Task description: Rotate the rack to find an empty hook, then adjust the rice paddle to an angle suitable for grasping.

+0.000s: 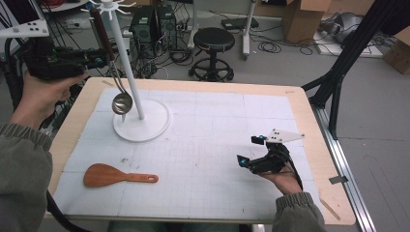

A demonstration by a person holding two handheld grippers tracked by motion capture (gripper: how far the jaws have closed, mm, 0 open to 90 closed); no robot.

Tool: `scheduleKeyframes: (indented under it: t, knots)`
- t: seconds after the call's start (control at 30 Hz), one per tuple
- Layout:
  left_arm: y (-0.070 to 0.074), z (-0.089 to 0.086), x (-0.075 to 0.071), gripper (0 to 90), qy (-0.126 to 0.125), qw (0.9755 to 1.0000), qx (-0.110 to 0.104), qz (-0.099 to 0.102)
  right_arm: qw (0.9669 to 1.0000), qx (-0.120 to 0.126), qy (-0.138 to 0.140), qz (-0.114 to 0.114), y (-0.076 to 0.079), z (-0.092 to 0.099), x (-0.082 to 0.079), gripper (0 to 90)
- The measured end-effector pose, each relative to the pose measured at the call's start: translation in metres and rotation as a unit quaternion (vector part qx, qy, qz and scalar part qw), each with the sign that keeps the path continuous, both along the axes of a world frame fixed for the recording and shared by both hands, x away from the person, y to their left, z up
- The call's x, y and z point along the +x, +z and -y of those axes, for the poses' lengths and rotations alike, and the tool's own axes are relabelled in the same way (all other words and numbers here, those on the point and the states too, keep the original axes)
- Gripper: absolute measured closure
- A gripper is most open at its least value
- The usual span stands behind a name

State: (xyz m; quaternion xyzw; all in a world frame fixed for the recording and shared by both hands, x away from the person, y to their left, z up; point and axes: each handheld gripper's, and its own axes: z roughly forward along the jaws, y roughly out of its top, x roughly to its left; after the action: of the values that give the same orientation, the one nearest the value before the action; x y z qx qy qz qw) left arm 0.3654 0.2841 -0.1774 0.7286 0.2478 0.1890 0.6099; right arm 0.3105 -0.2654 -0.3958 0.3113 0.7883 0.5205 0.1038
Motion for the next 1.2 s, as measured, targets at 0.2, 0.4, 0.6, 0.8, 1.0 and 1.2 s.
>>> scheduleKeyframes:
  t: [0.2, 0.4, 0.6, 0.8, 1.0, 1.2]
  knots:
    - [-0.016, -0.003, -0.008, 66.3, -0.012, 0.9999, 0.010, -0.007, 1.0000, -0.003, 0.002, 0.001, 0.000, -0.001, 0.000, 1.3]
    - [-0.033, -0.002, -0.017, 64.0, -0.025, 0.9992, 0.029, -0.012, 1.0000, -0.005, 0.005, -0.002, -0.001, -0.003, -0.001, 1.3]
    - [-0.050, -0.001, -0.023, 61.4, -0.038, 0.9983, 0.041, -0.016, 1.0000, -0.006, 0.006, -0.005, -0.002, -0.005, -0.002, 1.3]
    - [-0.070, 0.000, -0.032, 57.9, -0.069, 0.9957, 0.056, -0.026, 0.9999, -0.010, 0.009, -0.005, -0.003, -0.006, -0.002, 1.3]
    - [-0.090, -0.001, -0.043, 54.0, -0.085, 0.9938, 0.067, -0.026, 0.9998, -0.016, 0.015, -0.003, -0.003, -0.008, -0.003, 1.3]
    - [-0.111, -0.001, -0.052, 49.5, -0.096, 0.9913, 0.085, -0.028, 0.9997, -0.020, 0.014, -0.002, -0.004, -0.009, -0.003, 1.3]
